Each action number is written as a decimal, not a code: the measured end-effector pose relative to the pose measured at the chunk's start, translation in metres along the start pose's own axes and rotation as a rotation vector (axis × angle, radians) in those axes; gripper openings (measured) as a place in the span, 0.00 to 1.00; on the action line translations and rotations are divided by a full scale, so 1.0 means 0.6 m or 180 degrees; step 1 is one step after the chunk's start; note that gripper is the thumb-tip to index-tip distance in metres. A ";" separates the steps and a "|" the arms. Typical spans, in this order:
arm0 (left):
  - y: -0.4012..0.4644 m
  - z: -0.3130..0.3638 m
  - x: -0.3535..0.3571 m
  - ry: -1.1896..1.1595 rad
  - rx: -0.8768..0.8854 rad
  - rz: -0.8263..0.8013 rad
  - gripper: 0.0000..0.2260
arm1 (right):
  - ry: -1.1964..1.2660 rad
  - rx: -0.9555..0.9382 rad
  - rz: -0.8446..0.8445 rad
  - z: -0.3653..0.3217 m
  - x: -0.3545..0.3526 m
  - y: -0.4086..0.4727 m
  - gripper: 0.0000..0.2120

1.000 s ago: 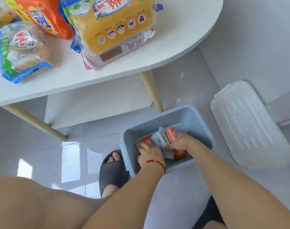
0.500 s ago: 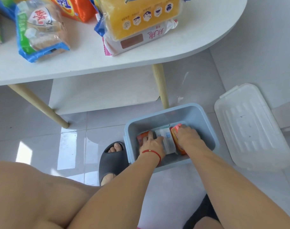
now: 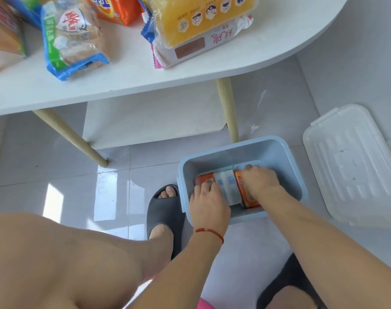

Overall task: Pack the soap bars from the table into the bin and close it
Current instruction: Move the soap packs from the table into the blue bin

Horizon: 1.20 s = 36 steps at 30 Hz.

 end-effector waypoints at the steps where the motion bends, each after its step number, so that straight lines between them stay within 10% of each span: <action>1: -0.021 0.002 -0.008 0.0092 0.0278 0.0355 0.08 | 0.0038 -0.0077 0.0195 -0.013 -0.002 0.004 0.25; 4: -0.044 -0.020 -0.025 0.0073 0.0355 0.1124 0.13 | 0.0527 -0.0408 -0.0309 -0.052 0.034 0.007 0.36; 10: -0.023 -0.111 -0.008 -0.1747 -0.1640 0.0978 0.10 | 0.0316 -0.0585 -0.0426 -0.095 0.055 0.000 0.43; 24: -0.016 -0.118 0.002 -0.1659 -0.1604 0.0999 0.08 | 0.0950 -0.0552 -0.0899 -0.099 0.044 0.012 0.35; 29: -0.006 -0.123 0.006 -0.1752 -0.1509 0.0878 0.08 | 0.2149 0.0247 0.0202 0.002 0.025 0.010 0.28; 36: 0.004 -0.109 -0.002 -0.1613 -0.1189 0.0569 0.12 | 0.1929 0.0600 -0.1015 -0.007 0.085 -0.024 0.40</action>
Point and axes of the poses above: each hand's wrist, its own y-axis towards the middle knuckle, its own x-axis out of the palm, z = x × y, the point moved 7 cm from there along y, towards the middle knuckle, and after that the axes turned 1 degree about z, right-handed, at the moved point
